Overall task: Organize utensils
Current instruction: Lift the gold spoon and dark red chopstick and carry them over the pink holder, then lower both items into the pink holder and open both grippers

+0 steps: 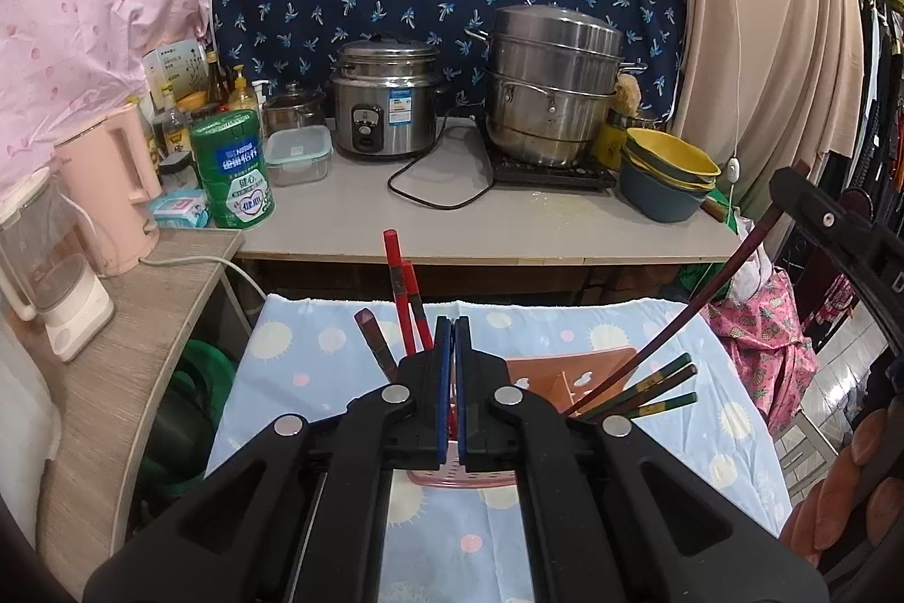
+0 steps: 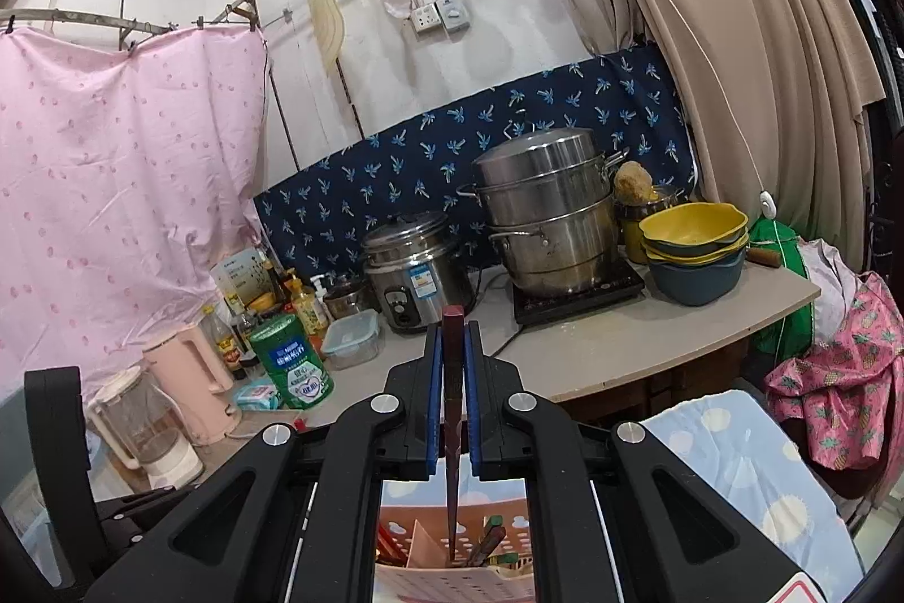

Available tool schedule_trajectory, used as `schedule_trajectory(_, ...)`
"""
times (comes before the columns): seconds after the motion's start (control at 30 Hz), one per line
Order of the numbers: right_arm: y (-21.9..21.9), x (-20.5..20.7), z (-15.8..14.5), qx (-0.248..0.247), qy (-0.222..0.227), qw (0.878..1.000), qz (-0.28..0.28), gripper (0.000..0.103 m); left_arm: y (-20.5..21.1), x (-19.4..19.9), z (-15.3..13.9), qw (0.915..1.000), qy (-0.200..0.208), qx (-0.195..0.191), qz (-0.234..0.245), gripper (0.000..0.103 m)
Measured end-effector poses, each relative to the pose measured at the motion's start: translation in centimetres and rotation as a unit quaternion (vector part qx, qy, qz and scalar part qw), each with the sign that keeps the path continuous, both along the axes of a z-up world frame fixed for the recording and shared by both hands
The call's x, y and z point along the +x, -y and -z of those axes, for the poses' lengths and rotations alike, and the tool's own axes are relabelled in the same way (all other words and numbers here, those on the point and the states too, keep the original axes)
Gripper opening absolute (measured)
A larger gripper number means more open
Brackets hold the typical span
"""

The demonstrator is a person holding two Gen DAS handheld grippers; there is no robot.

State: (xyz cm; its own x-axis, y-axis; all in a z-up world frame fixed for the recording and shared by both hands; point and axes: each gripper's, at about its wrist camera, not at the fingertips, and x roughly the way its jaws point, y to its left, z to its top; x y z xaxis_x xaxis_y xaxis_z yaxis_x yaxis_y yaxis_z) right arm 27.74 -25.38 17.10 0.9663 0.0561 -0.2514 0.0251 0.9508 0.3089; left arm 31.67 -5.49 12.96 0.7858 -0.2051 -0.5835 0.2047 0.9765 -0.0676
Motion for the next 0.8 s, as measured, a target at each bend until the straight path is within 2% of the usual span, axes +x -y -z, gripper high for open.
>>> schedule_trajectory(0.3,-0.7,2.4,2.6,-0.006,-0.037,0.999,-0.013,0.007,0.2,1.0,1.0,1.0000,-0.007,-0.001,0.002,0.001)
schedule_trajectory(0.8,-1.9,3.7,5.1,-0.022,-0.068,0.997,-0.027,0.007,0.5,2.7,2.0,0.9998,-0.021,0.001,0.001,0.001)
